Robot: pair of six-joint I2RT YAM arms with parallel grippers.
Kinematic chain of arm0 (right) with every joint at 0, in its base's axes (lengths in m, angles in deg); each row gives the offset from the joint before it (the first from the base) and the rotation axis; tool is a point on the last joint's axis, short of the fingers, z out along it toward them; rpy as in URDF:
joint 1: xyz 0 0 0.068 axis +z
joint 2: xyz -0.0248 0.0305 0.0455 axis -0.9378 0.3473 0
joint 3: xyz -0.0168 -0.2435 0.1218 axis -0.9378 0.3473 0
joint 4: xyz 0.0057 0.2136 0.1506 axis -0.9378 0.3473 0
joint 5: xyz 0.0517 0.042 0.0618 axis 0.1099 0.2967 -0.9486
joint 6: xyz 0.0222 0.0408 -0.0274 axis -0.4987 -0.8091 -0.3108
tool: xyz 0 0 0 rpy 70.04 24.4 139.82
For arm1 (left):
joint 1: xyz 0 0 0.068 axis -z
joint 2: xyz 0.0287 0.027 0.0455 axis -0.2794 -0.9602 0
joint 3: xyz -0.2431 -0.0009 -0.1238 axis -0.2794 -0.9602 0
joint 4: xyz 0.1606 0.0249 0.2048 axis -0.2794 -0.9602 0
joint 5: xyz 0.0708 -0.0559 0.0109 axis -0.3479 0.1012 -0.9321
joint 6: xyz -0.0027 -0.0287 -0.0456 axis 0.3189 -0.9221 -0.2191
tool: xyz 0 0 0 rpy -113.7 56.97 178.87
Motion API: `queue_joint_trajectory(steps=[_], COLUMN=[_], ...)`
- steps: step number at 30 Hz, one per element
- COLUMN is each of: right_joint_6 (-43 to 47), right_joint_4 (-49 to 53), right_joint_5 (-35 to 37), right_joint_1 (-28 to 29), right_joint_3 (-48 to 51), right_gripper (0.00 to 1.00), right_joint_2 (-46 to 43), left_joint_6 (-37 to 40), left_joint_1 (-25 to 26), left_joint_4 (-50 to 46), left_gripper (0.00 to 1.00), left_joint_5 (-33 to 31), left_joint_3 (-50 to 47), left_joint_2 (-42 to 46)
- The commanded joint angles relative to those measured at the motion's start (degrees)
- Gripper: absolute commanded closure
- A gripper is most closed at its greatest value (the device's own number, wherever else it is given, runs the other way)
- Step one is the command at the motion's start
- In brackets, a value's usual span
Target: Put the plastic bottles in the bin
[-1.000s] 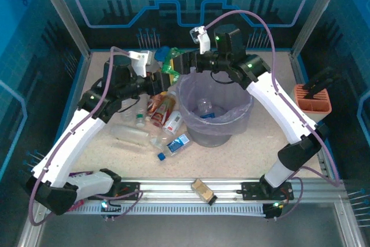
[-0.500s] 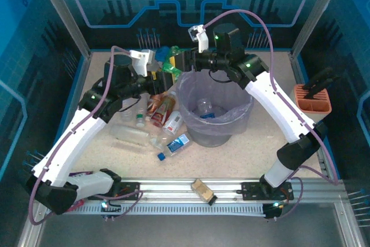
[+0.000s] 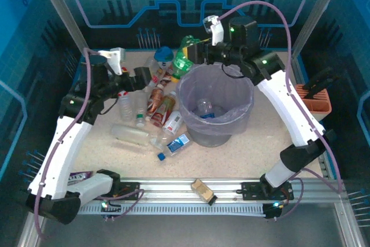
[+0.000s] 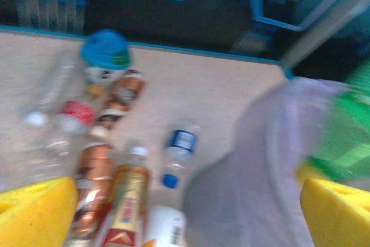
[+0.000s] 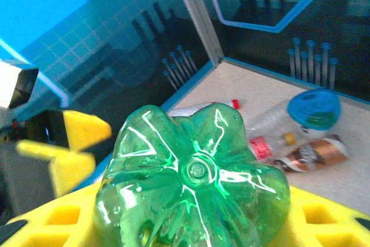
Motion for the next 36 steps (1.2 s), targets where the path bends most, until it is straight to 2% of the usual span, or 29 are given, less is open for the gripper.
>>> queue_joint_trajectory(steps=[1,5,9,14,22,30,32,36], right_joint_6=[8.2,13.6,15.8,17.2,16.4,13.4,12.7,11.8], right_joint_4=[12.8,21.9,27.8,29.6,23.9,15.5,12.1,7.3], right_joint_5=[5.6,12.0,15.3,19.0,21.4,22.9,22.1,21.8], right_joint_1=[-1.6,-2.0,-2.0,-1.3,1.1,0.8,0.6,0.3], right_joint_3=[-2.6,-1.6,0.0,3.9,15.5,26.0,28.9,33.9], right_gripper=[0.68,0.70,0.72,0.73,0.74,0.73,0.71,0.58], right_joint_2=[-3.3,-4.1,-3.3,-1.9,1.0,3.8,3.5,2.3], left_joint_6=[6.4,11.5,14.8,17.4,18.7,19.7,20.3,22.3], left_joint_1=[-4.2,-9.3,-13.8,-17.3,-21.5,-23.7,-24.2,-25.0], left_joint_4=[-6.3,-3.6,-1.5,-1.5,-1.6,-3.3,-4.7,-7.0], left_gripper=[0.01,0.01,0.01,0.01,0.01,0.01,0.01,0.01], left_joint_5=[-6.6,-10.3,-9.2,-6.4,-3.2,-2.1,-0.5,0.9], left_joint_3=[1.5,1.4,4.4,9.9,15.0,22.3,24.3,27.4], left_joint_2=[-3.5,-10.1,-19.1,-28.7,-39.0,-46.5,-48.3,-51.2])
